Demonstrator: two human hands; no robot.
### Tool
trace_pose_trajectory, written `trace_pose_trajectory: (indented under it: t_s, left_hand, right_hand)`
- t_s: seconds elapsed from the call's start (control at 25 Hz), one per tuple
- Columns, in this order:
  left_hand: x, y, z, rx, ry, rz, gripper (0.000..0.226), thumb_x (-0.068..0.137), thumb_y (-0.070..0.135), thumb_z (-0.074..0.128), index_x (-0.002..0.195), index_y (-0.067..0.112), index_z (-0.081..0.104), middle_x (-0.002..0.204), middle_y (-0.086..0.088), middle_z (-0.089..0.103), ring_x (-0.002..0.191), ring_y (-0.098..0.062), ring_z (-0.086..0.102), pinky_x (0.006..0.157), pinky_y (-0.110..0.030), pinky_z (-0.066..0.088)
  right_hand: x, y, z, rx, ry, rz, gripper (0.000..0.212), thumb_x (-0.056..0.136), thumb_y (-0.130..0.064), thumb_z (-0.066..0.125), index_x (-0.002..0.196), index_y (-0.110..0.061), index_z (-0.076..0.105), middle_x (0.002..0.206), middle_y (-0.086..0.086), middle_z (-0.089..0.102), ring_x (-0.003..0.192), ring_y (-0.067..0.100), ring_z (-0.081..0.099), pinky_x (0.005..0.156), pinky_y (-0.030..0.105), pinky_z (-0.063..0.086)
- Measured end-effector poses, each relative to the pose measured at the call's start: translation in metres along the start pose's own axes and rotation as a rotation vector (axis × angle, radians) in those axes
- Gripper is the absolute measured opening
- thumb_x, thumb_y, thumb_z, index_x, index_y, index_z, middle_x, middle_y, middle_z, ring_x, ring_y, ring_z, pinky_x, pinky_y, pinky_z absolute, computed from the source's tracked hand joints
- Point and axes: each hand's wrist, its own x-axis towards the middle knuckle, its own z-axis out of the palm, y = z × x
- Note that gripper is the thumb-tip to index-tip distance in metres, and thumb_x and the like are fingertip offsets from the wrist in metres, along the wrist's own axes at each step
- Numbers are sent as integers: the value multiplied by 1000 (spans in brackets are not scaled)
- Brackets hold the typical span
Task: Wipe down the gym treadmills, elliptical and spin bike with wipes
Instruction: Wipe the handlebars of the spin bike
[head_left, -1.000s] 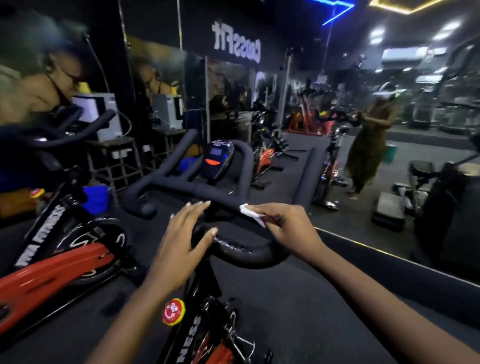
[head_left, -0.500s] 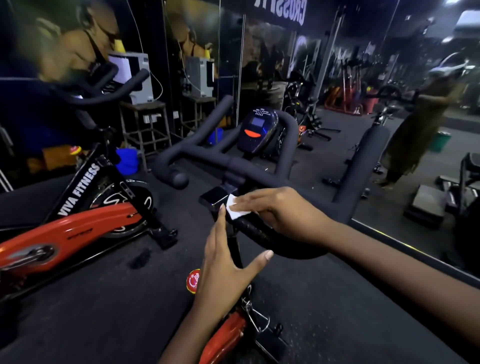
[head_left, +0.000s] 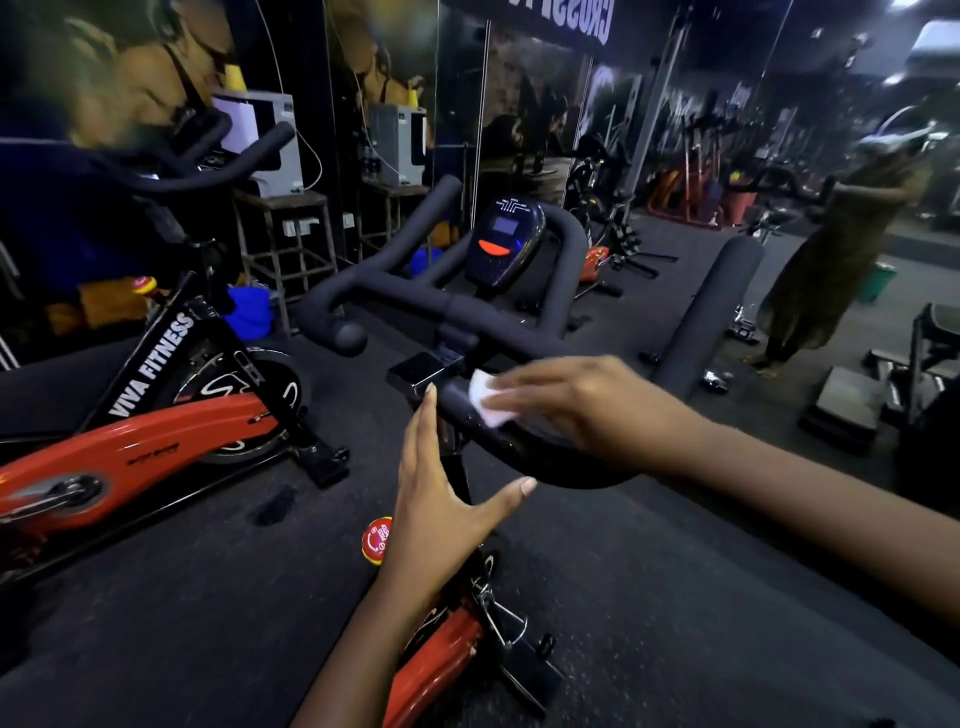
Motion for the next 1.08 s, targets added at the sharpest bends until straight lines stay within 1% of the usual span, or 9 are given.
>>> trace_pose_trajectory:
  t_s: [0.12, 0.24, 0.44, 0.56, 0.64, 0.76, 0.88, 1.0, 1.08]
  left_hand:
    - [1, 1, 2, 11, 5, 7, 112, 60, 43, 82, 147, 31, 12, 152, 6, 22, 137, -2, 24, 104, -9, 21]
    - [1, -1, 0, 20, -25, -4, 115, 59, 41, 83, 144, 37, 6, 155, 5, 16, 141, -6, 19, 108, -17, 19]
    - [1, -4, -5, 43, -45, 10, 118, 59, 37, 85, 145, 35, 5, 156, 3, 11, 141, -5, 12, 108, -15, 12]
    - [2, -3, -6, 52, -47, 14, 122, 56, 41, 85, 149, 29, 6, 155, 5, 13, 138, 0, 12, 107, -14, 11]
    - [2, -3, -7, 44, -41, 24, 122, 56, 41, 85, 150, 27, 8, 155, 5, 15, 139, -2, 14, 108, -15, 12]
    - [2, 0, -7, 32, -25, 48, 121, 57, 38, 86, 149, 26, 9, 150, 9, 19, 132, 4, 15, 107, -14, 12]
    - [2, -2, -10, 33, -47, 56, 117, 57, 45, 83, 146, 34, 8, 142, 16, 18, 131, 6, 14, 105, -9, 11]
    - [2, -2, -17, 105, -59, 113, 106, 54, 72, 71, 136, 47, 9, 144, 29, 7, 136, 7, 9, 104, -1, 5]
    - [1, 3, -18, 200, -54, 210, 99, 59, 74, 57, 140, 47, 8, 144, 36, -2, 141, 4, 2, 111, -11, 3]
  right_hand:
    - [25, -11, 32, -166, -91, -113, 37, 85, -16, 39, 100, -3, 69, 101, 13, 67, 94, 29, 64, 75, 37, 53]
    - [5, -9, 35, -265, -172, -144, 36, 85, -13, 38, 96, 3, 68, 101, 15, 66, 95, 33, 63, 60, 37, 56]
    - [-38, -15, 22, -326, -158, -167, 47, 101, -17, 24, 107, 1, 67, 121, 13, 61, 111, 28, 59, 74, 35, 56]
    - [-60, -12, 4, -164, -125, -128, 46, 102, -17, 23, 111, -3, 67, 121, 11, 62, 108, 23, 60, 87, 29, 49]
    - [-52, 2, -8, 95, -24, 67, 31, 91, -5, 44, 108, -8, 70, 113, 8, 67, 102, 13, 62, 88, 18, 46]
    - [0, 21, -2, 277, 52, 379, 45, 77, 10, 51, 111, -15, 68, 110, 1, 69, 101, -3, 56, 83, 8, 42]
    - [36, 21, 25, 307, -75, 359, 42, 84, 6, 53, 119, -16, 64, 118, -1, 64, 104, -14, 42, 81, -1, 33]
    - [25, 25, 28, 297, -60, 327, 41, 85, 1, 53, 121, -17, 62, 121, -2, 62, 109, -3, 50, 89, 10, 40]
    - [5, 26, 22, 299, -63, 292, 41, 83, -6, 52, 121, -15, 62, 121, -3, 61, 111, -3, 49, 90, 9, 39]
